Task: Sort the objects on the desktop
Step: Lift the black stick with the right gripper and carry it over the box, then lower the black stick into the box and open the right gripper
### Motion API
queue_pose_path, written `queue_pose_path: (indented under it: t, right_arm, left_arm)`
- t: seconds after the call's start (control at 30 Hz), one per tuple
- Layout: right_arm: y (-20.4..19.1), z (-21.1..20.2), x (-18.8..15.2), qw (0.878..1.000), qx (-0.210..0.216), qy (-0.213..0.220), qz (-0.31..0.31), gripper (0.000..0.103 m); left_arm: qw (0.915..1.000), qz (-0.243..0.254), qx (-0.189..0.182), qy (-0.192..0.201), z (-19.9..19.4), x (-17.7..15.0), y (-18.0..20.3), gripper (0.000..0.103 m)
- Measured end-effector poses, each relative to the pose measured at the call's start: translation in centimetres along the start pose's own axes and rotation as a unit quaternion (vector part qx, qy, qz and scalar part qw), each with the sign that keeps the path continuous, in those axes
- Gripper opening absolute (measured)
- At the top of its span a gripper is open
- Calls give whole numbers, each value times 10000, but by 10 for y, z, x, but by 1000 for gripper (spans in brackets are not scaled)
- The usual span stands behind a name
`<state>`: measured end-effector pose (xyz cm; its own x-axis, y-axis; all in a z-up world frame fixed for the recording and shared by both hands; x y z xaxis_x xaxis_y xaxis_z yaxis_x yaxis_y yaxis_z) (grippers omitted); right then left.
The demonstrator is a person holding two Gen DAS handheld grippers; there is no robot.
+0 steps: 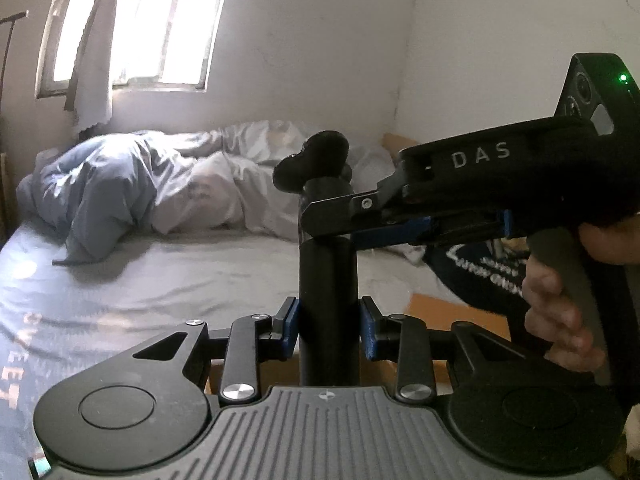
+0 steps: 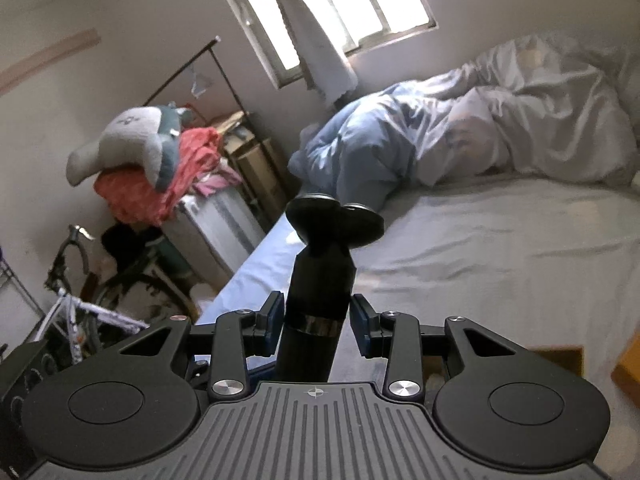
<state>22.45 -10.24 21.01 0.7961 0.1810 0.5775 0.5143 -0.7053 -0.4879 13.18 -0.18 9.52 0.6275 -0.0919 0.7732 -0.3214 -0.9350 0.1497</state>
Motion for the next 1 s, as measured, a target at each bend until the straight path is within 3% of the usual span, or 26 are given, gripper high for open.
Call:
queue_pose_path:
  t: [0.17,0.4,0.67,0.93,1.0]
  right_arm:
    - [-1,-5,-49,9998,2,-177,22,39]
    - [12,18,-92,9986,-89,-518,107,39]
    - [44,67,-124,9941,-131,-988,430,39]
    - [76,116,-147,9861,-265,-1468,736,39]
    - [83,126,-151,9838,-289,-1575,808,34]
  left_arm:
    - [9996,-77,-73,-257,7,-30,4,33]
    - [9974,-254,-85,-667,37,-57,-7,33]
    - [9910,-454,-54,-1256,69,-91,-17,33]
    - [9794,-796,-70,-1853,100,-116,-31,33]
    - [9760,-884,1,-1989,110,-118,-39,33]
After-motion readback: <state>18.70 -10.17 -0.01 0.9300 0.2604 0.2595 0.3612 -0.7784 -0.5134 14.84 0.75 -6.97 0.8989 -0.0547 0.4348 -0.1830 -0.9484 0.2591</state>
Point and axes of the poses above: each gripper's, at about its wrist camera, not at the fingertips, and z roughly the way its jaws point, y to its right, x to its top, the point moved 7 cm from there along z, roughly the way its jaws point, and after that the axes turned 13 degrees about -y, right-handed, at the moved point
